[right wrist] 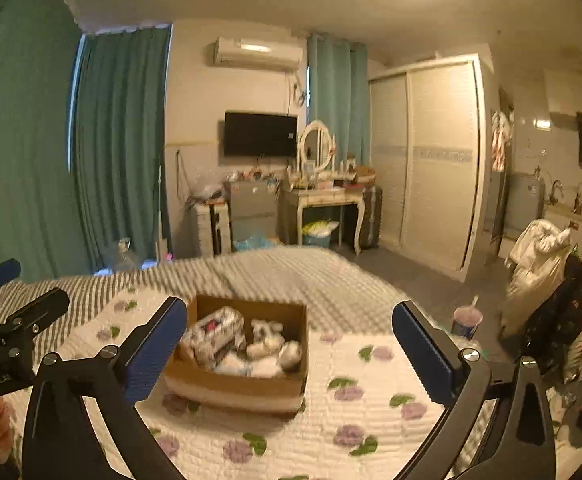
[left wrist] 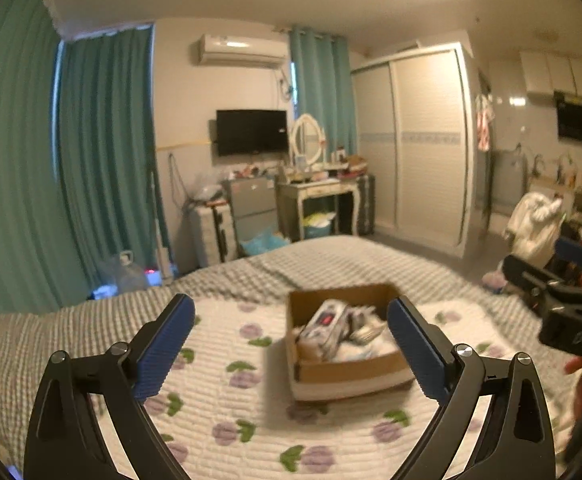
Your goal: Organize soft objects
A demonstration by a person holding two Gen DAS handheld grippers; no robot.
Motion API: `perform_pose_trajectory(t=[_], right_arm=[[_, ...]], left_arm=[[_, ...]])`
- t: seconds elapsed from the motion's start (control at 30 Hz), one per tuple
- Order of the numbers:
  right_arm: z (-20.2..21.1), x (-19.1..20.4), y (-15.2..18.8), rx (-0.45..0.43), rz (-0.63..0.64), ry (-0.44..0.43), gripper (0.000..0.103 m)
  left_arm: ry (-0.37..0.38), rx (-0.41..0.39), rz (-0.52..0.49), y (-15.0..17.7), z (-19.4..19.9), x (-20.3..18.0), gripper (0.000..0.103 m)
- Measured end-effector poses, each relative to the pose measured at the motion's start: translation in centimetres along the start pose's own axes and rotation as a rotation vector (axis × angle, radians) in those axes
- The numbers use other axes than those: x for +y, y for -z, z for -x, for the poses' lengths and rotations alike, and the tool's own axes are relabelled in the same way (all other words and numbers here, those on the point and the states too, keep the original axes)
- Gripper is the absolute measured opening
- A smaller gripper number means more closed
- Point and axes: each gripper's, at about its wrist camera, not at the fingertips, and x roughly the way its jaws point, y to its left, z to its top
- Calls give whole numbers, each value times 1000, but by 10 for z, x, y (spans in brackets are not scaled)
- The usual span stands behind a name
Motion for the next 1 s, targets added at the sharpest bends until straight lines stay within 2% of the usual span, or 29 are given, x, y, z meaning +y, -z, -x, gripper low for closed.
perform_pose_trajectory(t=[0.2,0.37,0.57,1.0], right_arm=[[-14,2,40,37,-29,-29,103],[-18,5,57,63,-21,-35,103],[-21,4,62,89,-43,-35,103],[-19,1,64,85,-84,-32,103]], left_arm=[[-16,24,-28,29,-13,1,99],[-9,41,-18,38,-15,4,99],[3,52,-3,42,-12,6,99],[24,76,-28,49,-11,-4,99]])
